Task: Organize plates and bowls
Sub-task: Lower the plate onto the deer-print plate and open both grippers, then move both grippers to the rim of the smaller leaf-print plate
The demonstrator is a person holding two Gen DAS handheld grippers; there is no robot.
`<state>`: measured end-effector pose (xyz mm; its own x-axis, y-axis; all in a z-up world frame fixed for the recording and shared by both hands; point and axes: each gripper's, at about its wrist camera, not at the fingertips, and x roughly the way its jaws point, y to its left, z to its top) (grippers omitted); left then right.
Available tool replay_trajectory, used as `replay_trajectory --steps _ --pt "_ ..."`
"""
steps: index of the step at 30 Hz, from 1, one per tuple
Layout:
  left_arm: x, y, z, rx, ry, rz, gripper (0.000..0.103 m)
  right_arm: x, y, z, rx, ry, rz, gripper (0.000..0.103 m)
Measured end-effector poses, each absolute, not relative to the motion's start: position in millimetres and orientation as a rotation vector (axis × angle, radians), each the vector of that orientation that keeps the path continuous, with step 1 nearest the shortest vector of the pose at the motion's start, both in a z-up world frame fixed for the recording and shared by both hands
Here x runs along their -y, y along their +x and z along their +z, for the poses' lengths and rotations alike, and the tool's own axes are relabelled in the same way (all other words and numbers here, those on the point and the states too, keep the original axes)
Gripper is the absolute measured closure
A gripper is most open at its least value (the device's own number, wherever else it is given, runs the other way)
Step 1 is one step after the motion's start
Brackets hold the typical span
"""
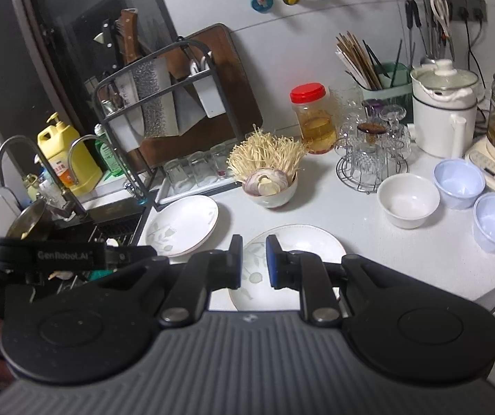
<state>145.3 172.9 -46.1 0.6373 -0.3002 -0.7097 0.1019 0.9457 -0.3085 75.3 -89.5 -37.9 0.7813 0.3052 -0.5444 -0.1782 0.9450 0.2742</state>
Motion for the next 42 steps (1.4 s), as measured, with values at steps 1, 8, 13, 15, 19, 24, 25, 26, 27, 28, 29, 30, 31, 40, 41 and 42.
replay_trajectory --steps 1,8,13,15,19,24,25,26,27,28,29,30,31,40,41,42 --pt "-171.8 143.8 -45.4 -0.842 -0.252 -0.229 0.057 91.3 74.6 -37.3 -0.620 0.206 0.265 0.085" --pt "-153.7 125.8 -39.8 -0.831 -0.287 -0.169 0.057 107.2 73.6 -36.5 -0.628 0.173 0.318 0.085" --pt "-138.0 109.1 -45.9 -0.835 -0.287 -0.117 0.056 116.0 68.4 -38.4 -0.638 0.136 0.397 0.085" --pt "-134.7 102.8 -50.5 -0.838 -0.298 -0.090 0.056 117.9 65.9 -41.2 -0.646 0.116 0.423 0.085" --pt "-134.6 91.9 -59.0 -0.853 -0.331 -0.024 0.056 121.3 61.8 -47.9 -0.669 0.113 0.467 0.085" --pt "-136.3 81.6 -60.3 -0.863 -0.337 0.042 0.048 120.8 61.7 -53.4 -0.689 0.126 0.511 0.080" --pt "-137.3 80.0 -59.6 -0.862 -0.336 0.051 0.047 120.3 62.4 -54.7 -0.690 0.127 0.518 0.077" --pt "-138.1 79.4 -59.2 -0.862 -0.334 0.057 0.047 119.5 63.2 -55.5 -0.690 0.130 0.530 0.073" --pt "-139.4 79.5 -58.9 -0.863 -0.331 0.066 0.047 118.7 63.6 -56.0 -0.688 0.131 0.540 0.073" --pt "-140.9 79.8 -58.9 -0.864 -0.331 0.074 0.047 116.9 64.2 -56.5 -0.687 0.129 0.547 0.073" --pt "-142.3 80.4 -59.0 -0.864 -0.332 0.078 0.047 115.1 65.1 -56.9 -0.685 0.125 0.552 0.073" --pt "-143.7 81.2 -59.2 -0.864 -0.332 0.082 0.046 113.6 66.3 -57.3 -0.685 0.123 0.555 0.073" --pt "-145.6 82.8 -59.0 -0.865 -0.331 0.087 0.045 112.1 68.0 -58.0 -0.687 0.124 0.559 0.073" --pt "-175.1 111.9 -70.6 -0.883 -0.344 0.095 0.039 90.8 94.3 -65.3 -0.699 0.121 0.545 0.062" --pt "-179.7 117.5 -72.8 -0.888 -0.347 0.091 0.039 87.2 98.3 -66.5 -0.697 0.121 0.543 0.056" --pt "-185.2 123.3 -75.1 -0.894 -0.352 0.087 0.037 83.4 102.6 -67.4 -0.696 0.123 0.539 0.055"
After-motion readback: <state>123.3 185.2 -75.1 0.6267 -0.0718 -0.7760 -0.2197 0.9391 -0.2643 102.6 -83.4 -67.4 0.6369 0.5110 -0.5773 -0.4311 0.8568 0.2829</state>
